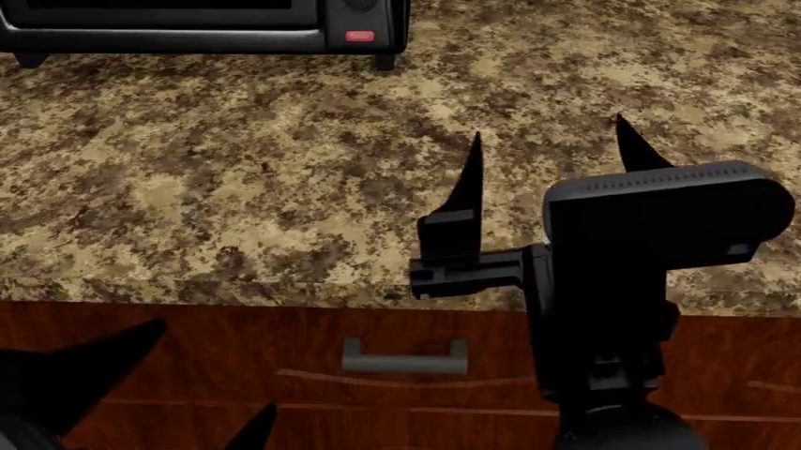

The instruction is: Decrease the toaster oven temperature.

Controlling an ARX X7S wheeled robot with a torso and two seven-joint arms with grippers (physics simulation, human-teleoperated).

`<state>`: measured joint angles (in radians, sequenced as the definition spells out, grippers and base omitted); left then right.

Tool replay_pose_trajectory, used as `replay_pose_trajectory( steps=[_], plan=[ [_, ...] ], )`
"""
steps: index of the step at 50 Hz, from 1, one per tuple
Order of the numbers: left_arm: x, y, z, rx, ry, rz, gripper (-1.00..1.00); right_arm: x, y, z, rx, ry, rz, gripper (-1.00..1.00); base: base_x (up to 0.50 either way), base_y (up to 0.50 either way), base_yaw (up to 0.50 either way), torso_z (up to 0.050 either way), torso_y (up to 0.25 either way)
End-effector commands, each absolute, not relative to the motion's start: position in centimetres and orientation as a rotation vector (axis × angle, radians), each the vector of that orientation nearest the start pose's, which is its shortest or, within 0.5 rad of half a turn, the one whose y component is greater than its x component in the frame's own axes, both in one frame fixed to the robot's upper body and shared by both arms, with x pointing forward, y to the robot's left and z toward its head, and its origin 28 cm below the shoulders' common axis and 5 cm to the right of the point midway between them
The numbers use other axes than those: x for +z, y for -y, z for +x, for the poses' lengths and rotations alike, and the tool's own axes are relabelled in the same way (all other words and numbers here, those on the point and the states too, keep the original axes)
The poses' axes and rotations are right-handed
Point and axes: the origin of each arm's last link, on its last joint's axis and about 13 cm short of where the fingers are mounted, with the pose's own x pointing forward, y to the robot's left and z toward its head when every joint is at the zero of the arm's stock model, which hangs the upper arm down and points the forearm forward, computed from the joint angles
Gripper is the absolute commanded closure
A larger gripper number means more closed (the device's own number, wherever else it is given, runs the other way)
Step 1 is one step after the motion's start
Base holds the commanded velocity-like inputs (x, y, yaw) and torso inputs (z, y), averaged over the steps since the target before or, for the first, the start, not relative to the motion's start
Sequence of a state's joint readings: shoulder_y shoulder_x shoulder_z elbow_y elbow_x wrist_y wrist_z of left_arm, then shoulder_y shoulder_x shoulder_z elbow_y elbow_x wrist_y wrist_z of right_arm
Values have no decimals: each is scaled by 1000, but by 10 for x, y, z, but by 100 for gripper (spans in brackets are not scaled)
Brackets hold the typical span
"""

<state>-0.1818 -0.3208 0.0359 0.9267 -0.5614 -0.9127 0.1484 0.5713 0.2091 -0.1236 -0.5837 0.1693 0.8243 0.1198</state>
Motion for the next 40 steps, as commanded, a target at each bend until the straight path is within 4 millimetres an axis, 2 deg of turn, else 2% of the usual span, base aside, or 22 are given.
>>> replay_pose_trajectory(
  steps=[1,21,30,40],
  plan=[
    [163,-213,178,-724,110,23,-100,225,105,277,40,331,-122,-100,0,0,0,0,0],
    [160,-217,186,-710,112,31,-100,217,101,277,45,324,-74,-100,128,459,0,0,0],
    [159,-217,186,-717,119,38,-100,221,100,278,56,334,-61,-100,454,263,0,0,0],
    [160,-217,187,-721,122,50,-100,221,101,275,56,341,-52,-100,500,51,0,0,0]
  ],
)
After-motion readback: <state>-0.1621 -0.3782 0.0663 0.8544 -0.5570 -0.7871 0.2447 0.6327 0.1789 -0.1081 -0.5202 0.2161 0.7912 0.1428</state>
